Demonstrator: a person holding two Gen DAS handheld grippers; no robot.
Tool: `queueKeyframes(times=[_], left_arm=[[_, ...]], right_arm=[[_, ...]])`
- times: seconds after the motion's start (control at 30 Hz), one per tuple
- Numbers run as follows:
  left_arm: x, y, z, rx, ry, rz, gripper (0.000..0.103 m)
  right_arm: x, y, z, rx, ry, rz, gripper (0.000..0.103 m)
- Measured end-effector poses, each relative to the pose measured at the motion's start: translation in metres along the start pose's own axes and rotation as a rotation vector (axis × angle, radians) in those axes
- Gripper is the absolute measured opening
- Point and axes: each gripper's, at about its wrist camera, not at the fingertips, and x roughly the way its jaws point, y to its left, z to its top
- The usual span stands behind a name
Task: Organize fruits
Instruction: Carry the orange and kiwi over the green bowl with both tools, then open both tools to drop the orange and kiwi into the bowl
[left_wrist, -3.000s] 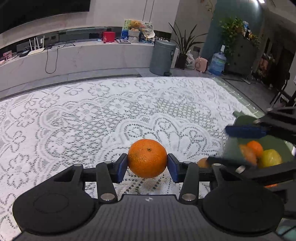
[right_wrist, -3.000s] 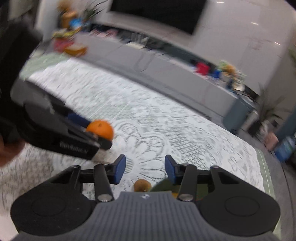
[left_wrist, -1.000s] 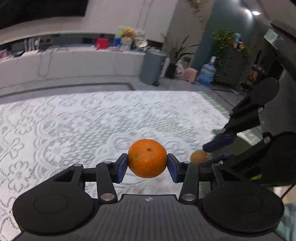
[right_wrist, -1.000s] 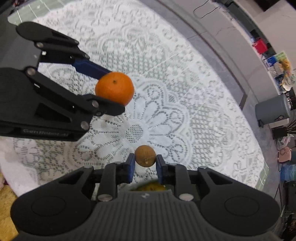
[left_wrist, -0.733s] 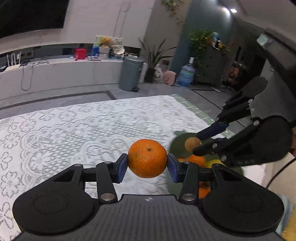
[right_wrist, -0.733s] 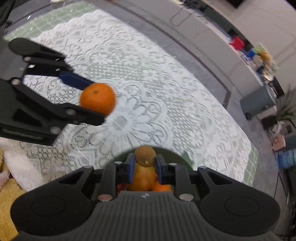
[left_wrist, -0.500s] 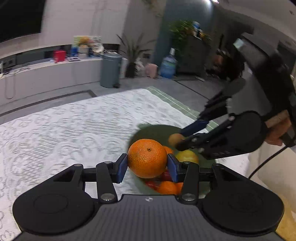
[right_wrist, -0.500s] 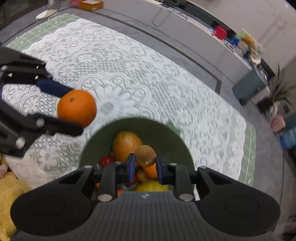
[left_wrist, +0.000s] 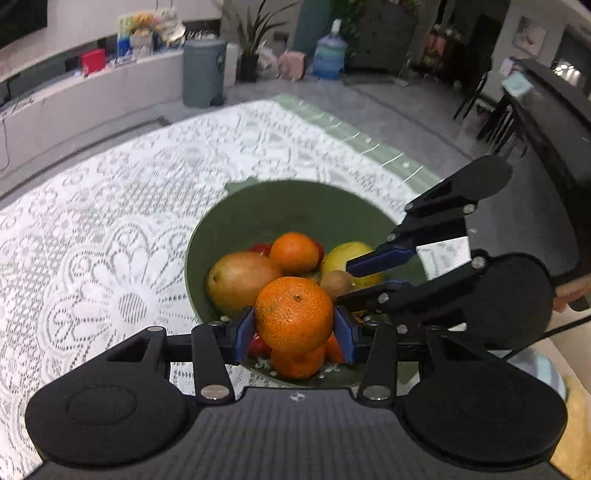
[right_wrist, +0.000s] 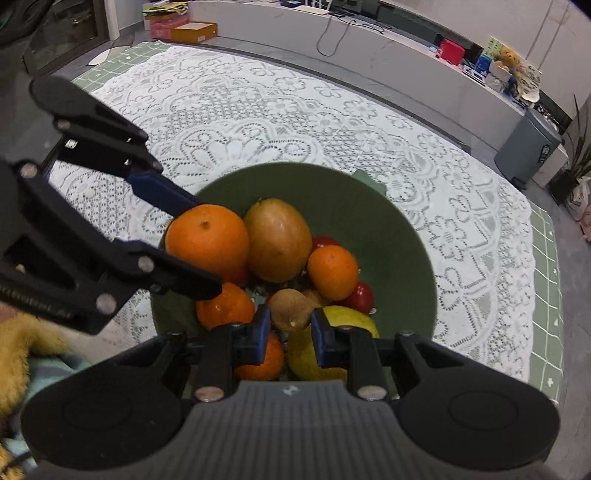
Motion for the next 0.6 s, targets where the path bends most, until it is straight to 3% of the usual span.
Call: queueKeyframes(times=[0.27,0.6], left_arm=[[0.021,0.000,0.000,-0.008,0.082,0.019,0.052],[0.023,0.001,-0.002,0.014,0.085,0.003,0.052]], right_arm=[[0.011,-0.001,-0.009,-0.035,-0.029,0.041,0.020],[0.020,0.006,-0.007,-0.097,-0.027,0.046,0.021]])
